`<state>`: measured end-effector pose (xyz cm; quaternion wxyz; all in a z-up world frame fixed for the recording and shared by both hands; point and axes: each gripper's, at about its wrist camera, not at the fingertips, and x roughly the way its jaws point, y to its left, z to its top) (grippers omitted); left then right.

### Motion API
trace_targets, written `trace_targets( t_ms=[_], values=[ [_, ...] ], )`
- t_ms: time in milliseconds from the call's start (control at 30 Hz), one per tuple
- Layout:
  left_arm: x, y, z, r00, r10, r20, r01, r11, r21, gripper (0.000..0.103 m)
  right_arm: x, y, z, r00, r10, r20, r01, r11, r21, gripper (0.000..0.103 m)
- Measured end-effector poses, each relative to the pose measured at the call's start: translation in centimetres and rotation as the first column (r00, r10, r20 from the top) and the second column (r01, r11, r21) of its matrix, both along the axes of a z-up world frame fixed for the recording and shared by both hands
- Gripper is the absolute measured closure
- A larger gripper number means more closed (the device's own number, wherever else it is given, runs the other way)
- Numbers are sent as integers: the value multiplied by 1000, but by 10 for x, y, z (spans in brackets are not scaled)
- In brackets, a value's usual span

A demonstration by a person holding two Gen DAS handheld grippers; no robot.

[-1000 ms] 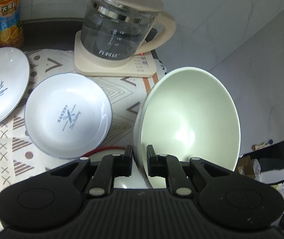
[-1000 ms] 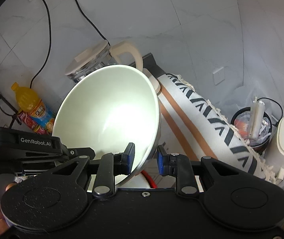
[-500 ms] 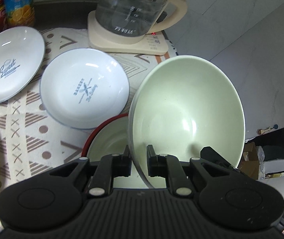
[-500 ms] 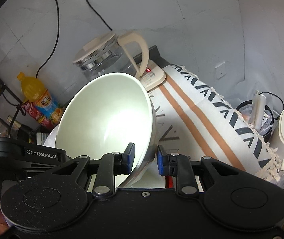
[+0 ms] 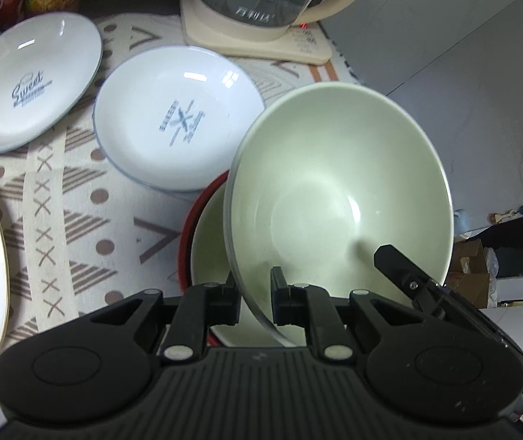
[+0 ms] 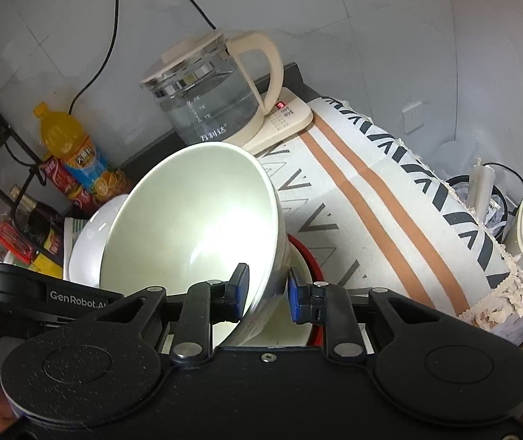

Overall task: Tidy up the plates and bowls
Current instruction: 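Lower the smaller bowl onto the stack and open both grippers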

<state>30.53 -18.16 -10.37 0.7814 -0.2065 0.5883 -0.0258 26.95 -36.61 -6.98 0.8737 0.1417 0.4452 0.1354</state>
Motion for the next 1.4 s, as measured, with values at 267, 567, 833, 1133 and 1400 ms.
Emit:
trace_targets(
  t_ms=[267, 567, 833, 1133, 1400],
  values=[
    [-2, 0, -18, 999, 11, -46, -12, 1000, -12, 89, 2, 2, -11, 999, -10, -33, 9, 1000, -22, 85],
    [1, 0, -21, 998, 9, -69, -9, 1000, -9, 89, 7, 0, -18, 998, -29, -53, 28, 999, -21, 92],
    [2, 13, -11, 997, 16, -80, -19, 999, -34, 87, 11, 1, -20, 997, -37, -63, 36, 999, -13, 94],
    [-1, 28, 1, 998, 34, -58, -37, 998, -54, 86, 11, 5, -18, 998, -36, -47, 34, 999, -33, 95],
    [-1, 39, 6, 998, 47, -37, -48, 999, -26, 85, 11, 10, -17, 999, -31, -28, 29, 996, -80, 95]
  ],
)
